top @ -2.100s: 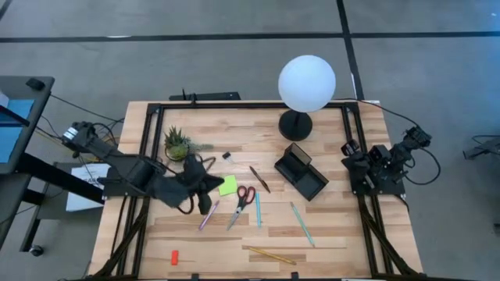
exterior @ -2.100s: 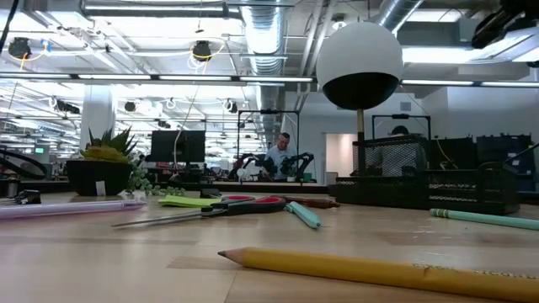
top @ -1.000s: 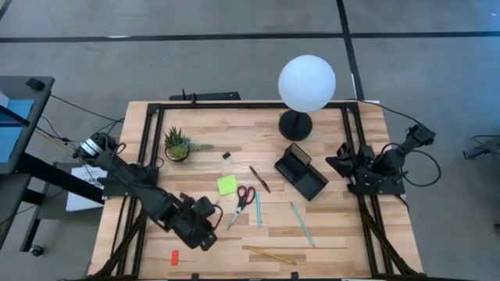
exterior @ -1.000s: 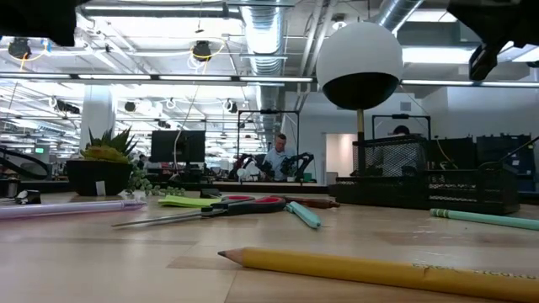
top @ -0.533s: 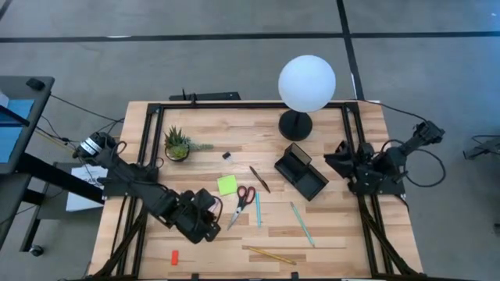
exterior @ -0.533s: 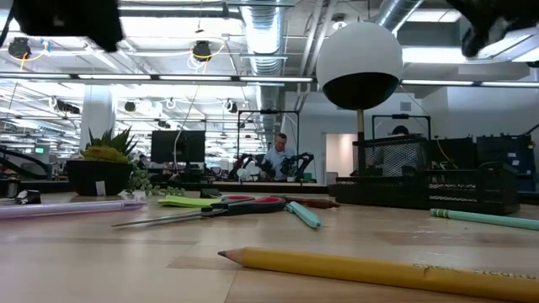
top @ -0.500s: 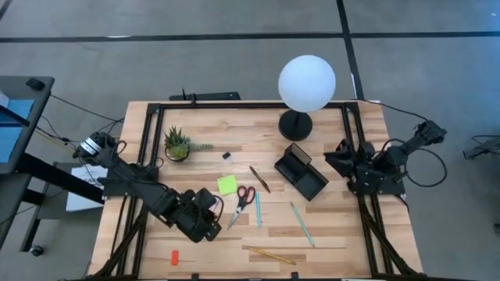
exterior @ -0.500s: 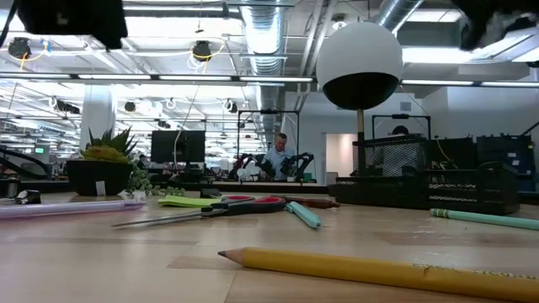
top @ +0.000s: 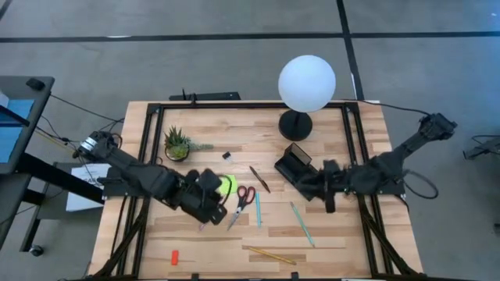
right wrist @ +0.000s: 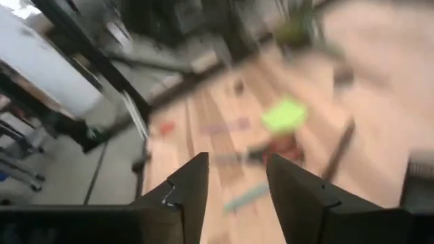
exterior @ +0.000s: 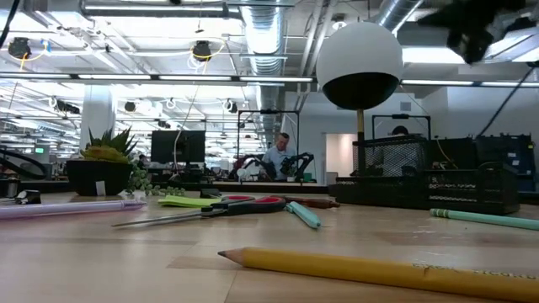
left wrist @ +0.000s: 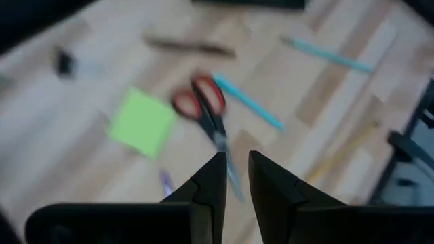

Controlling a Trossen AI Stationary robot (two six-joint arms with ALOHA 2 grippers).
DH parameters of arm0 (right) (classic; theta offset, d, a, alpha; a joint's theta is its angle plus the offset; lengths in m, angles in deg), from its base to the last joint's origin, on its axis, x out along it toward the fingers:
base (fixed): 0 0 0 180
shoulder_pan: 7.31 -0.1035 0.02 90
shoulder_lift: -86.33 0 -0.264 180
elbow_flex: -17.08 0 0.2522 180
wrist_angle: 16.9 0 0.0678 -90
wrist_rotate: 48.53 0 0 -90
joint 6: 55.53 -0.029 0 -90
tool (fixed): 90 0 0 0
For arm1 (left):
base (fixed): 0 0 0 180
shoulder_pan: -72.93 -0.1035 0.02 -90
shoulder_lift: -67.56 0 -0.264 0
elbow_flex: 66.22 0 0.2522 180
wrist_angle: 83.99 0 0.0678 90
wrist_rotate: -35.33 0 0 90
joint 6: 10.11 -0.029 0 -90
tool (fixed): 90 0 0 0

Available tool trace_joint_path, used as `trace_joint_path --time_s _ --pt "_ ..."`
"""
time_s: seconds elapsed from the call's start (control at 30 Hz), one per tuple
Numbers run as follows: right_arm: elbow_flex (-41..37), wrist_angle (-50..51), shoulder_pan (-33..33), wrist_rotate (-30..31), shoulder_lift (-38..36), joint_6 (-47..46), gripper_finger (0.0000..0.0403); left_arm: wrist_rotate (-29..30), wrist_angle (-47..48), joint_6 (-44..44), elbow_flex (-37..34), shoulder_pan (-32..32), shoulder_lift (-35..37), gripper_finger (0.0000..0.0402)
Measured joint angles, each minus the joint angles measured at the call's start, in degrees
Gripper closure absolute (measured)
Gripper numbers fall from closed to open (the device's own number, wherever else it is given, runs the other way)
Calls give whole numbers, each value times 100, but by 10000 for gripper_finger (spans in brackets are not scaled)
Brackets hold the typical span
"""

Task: Pick and place office supplies into organizer
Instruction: Put the yellow pencil into the black desk organizer

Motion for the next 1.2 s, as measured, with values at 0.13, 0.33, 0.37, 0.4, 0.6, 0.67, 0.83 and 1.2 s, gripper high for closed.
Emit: trace_joint_path --time_s 0.13,0.33,0.37,0.4,0.6,0.67,0.83,1.2 --pt "325 471 4 -492 812 -853 279 295 938 -510 614 -254 0 345" --pt "1382 1922 489 -1885 2119 -1318 285 309 2326 -1221 1755 -614 2 345" --pt "1576 2211 605 -2185 2345 -1343 284 313 2418 -1351 1917 -639 2 345" --pt "1754 2482 712 -2499 2560 -1388 283 312 2475 -1482 2060 -647 2 345" --pt "2683 2777 920 -4035 3702 -748 282 384 2926 -2337 2497 -635 3 345" --pt "2990 2792 798 -4270 3963 -499 284 390 2896 -2618 2503 -640 69 345" --pt "3641 2833 315 -4465 4426 -652 286 420 2900 -2862 2523 -661 249 345" --pt "4598 3596 -781 -3957 5768 -1309 286 757 2901 -3513 2521 -759 473 345"
